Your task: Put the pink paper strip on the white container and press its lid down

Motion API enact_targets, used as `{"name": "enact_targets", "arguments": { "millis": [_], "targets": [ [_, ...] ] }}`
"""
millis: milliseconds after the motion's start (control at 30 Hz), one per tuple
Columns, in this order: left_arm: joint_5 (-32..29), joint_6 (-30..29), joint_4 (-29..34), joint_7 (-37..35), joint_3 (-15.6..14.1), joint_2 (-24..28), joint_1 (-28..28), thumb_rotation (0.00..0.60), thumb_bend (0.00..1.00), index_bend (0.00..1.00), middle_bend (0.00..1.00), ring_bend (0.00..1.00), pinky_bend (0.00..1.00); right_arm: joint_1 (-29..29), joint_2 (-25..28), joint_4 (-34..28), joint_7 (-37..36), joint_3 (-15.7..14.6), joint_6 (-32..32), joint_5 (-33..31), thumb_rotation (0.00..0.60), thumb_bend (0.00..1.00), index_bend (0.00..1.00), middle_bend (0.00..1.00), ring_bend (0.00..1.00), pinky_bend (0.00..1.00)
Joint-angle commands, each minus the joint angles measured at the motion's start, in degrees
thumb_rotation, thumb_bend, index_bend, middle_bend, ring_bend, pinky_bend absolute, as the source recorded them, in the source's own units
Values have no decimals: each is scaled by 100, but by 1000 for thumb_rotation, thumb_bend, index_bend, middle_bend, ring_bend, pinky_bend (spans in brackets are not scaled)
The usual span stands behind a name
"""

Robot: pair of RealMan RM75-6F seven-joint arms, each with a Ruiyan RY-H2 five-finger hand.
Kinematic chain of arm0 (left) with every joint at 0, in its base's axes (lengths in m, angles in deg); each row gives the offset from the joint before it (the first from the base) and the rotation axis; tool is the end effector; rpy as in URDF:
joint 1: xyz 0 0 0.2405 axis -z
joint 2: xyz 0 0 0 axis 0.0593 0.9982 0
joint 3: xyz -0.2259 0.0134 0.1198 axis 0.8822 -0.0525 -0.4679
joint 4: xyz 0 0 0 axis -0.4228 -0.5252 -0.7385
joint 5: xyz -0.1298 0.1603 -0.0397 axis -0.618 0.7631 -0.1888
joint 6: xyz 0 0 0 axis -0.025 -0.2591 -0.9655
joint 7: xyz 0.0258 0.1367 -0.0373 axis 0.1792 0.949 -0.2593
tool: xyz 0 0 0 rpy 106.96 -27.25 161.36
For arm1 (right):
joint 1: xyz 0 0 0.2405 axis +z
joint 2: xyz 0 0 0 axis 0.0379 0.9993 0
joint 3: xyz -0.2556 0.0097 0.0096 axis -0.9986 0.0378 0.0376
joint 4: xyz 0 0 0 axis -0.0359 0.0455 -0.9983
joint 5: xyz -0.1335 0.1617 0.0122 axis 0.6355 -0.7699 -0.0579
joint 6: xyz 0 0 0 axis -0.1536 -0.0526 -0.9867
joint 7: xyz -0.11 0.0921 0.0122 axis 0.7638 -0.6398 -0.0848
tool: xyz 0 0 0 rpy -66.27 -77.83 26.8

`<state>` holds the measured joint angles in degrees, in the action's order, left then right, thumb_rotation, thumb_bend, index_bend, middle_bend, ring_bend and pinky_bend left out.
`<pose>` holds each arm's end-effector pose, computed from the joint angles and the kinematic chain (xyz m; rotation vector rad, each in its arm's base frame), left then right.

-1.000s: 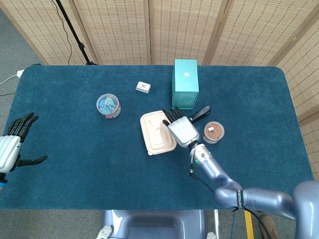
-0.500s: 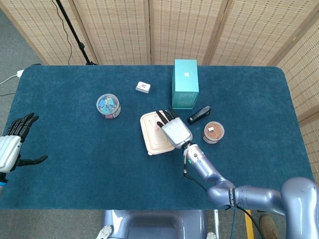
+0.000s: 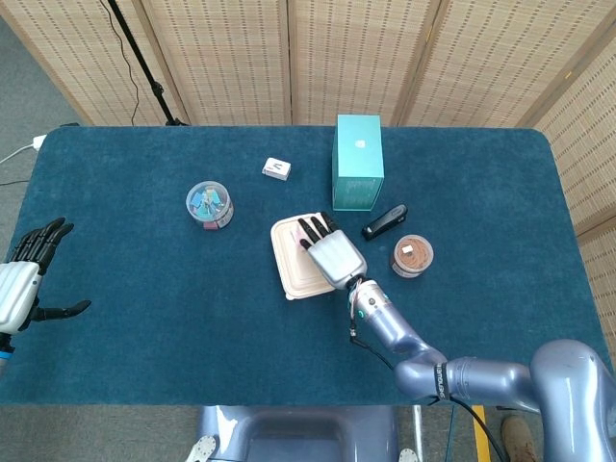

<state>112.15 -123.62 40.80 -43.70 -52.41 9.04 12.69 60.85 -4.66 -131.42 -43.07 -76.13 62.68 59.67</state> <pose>-0.2689 0.2395 0.1900 -1.4382 -1.0885 -1.0733 -0.0601 -0.3739 -0.0401 2.0518 -0.5428 0.7690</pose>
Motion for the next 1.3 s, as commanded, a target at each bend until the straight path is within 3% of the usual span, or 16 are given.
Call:
{"name": "enact_targets", "arguments": {
  "millis": [33, 1300],
  "targets": [
    [7, 5, 2, 4, 6, -2, -5, 600, 0, 0, 0, 0, 0, 5, 34, -46, 20, -35, 21, -19, 600, 975, 253, 0, 0, 0],
    [91, 71, 5, -26, 55, 12, -66, 600, 0, 0, 0, 0, 0, -12, 112, -97, 191, -424, 204, 117, 600, 975, 303, 0, 0, 0]
  ]
}}
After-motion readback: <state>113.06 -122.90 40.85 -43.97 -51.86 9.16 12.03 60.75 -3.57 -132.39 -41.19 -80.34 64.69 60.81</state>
